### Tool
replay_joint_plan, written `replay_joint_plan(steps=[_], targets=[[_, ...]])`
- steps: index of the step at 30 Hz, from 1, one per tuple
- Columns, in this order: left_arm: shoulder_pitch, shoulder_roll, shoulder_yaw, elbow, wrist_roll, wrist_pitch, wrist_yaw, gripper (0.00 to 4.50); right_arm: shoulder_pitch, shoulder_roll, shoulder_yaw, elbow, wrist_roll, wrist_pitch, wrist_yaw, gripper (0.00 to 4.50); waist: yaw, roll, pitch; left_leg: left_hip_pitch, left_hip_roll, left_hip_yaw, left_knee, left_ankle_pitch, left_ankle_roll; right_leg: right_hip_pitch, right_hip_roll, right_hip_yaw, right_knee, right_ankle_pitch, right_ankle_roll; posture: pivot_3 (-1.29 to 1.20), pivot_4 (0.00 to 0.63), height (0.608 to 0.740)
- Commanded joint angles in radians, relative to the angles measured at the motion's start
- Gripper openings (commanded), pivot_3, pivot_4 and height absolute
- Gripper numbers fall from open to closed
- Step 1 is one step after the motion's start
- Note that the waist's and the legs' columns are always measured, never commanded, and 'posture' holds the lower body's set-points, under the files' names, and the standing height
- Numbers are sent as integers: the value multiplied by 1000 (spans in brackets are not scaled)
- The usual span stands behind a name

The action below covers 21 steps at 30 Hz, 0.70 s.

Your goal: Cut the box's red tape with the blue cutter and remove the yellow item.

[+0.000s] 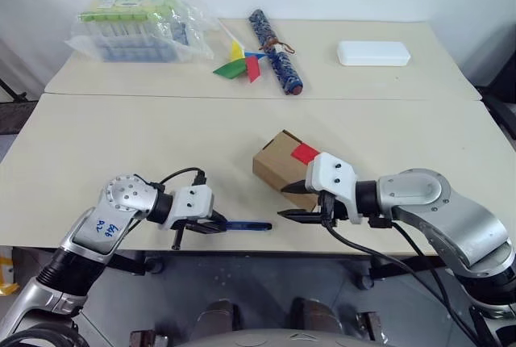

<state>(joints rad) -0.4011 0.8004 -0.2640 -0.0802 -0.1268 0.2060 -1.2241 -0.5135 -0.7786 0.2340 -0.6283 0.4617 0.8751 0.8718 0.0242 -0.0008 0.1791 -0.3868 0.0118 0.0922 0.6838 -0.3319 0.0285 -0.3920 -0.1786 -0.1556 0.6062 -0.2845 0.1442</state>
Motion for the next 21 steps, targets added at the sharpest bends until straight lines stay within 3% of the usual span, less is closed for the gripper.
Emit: replay_joint_plan(steps=[1, 3, 5, 11, 21], targets=[[28, 0, -70, 37, 71, 4, -5, 399, -24, -13, 28, -60, 4, -6, 21, 2257, 0, 0, 0, 0, 0, 0, 0, 0, 0, 0, 0, 0, 0, 0, 0, 0, 150, 740], [24, 0, -72, 39, 75, 0, -7, 399, -35, -13, 52, -67, -5, -11, 28, 2257, 0, 1, 0, 0, 0, 0, 0, 0, 0, 0, 0, 0, 0, 0, 0, 0, 150, 740], [22, -1, -73, 38, 78, 0, -6, 399, -48, -11, 76, -64, -31, -14, 14, 1889, 0, 1, -1, 0, 0, 0, 0, 0, 0, 0, 0, 0, 0, 0, 0, 0, 150, 740], [19, 4, -78, 27, 90, 15, -2, 399, -90, -16, 223, -41, -149, -31, 15, 3, 0, 1, -1, 0, 0, 0, 0, 0, 0, 0, 0, 0, 0, 0, 0, 0, 150, 740], [28, 8, -81, -11, 93, 62, -1, 399, -140, 46, 378, 59, -308, -110, 34, 0, -1, 1, -1, 0, 0, 0, 0, 0, 0, 0, 0, 0, 1, 0, 0, 0, 150, 740]])
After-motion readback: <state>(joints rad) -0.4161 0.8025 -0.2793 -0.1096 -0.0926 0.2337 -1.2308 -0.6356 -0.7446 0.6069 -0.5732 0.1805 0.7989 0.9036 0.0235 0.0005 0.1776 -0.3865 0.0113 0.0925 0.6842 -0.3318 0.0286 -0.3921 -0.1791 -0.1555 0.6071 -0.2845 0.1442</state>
